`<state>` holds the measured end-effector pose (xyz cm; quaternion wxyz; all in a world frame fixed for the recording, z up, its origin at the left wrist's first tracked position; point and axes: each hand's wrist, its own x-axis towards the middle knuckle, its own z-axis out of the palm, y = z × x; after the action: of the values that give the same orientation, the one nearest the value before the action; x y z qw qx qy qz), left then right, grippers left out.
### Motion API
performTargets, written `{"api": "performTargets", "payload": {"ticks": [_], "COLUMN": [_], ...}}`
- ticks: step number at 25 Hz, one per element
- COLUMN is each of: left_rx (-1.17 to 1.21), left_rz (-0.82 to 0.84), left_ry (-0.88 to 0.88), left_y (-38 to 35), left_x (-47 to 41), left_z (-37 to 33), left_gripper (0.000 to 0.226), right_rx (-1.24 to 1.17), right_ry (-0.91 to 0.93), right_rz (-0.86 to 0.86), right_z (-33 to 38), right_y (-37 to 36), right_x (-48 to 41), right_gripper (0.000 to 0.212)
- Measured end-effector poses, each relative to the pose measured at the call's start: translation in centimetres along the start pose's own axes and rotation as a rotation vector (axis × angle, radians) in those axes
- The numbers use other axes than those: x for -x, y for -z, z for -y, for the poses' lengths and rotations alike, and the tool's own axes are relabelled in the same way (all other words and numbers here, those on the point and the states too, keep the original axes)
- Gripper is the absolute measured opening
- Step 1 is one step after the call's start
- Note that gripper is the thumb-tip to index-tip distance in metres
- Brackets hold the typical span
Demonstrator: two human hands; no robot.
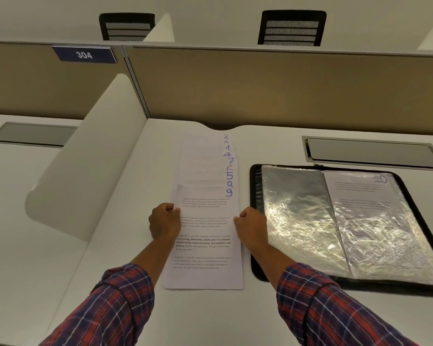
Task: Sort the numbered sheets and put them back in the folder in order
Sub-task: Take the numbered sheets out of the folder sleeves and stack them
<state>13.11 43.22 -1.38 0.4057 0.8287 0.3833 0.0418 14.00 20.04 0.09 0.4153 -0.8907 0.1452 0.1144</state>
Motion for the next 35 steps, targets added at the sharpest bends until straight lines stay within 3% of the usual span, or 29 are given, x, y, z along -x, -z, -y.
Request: {"api": "performTargets", "payload": {"ticks": [5, 8, 13, 24, 31, 35], "left_rx": [-0.151, -0.340, -0.415, -0.516, -0.559, -0.617], "left_rz": [0.011, -0.018, -0.004, 0.199, 0.310, 0.421], "left_ry": [-0.092, -0.175, -0.413, -0.767, -0.918, -0.947], "left_y": [-0.3, -0.4, -2.1, -10.2, -17.0, -20.2], "left_x": [0.1, 0.9, 3.7, 15.0, 23.0, 26.2], "left_z": [0.3, -0.4, -1.7, -6.6, -9.1, -9.6], "left_gripper": [0.045, 0.056, 0.065, 0.080, 0.092, 0.089], "right_rx": [0.072, 0.120, 0.389, 0.527, 0.511, 0.529], "right_ry": [0.138, 0.247, 0.353, 0.231, 0.000, -0.190], "right_rz": [-0.025, -0.062, -0.141, -0.196, -0.285, -0.349], "right_z": [-0.2, -0.7, -3.4, -13.6, -22.6, -26.9], "right_y": [0.2, 0.7, 3.0, 13.5, 21.7, 25.2], "right_x": [0.8, 1.3, 1.2, 2.5, 3.3, 3.4], "right_gripper": [0.016, 0.032, 0.066, 0.082, 0.084, 0.091]}}
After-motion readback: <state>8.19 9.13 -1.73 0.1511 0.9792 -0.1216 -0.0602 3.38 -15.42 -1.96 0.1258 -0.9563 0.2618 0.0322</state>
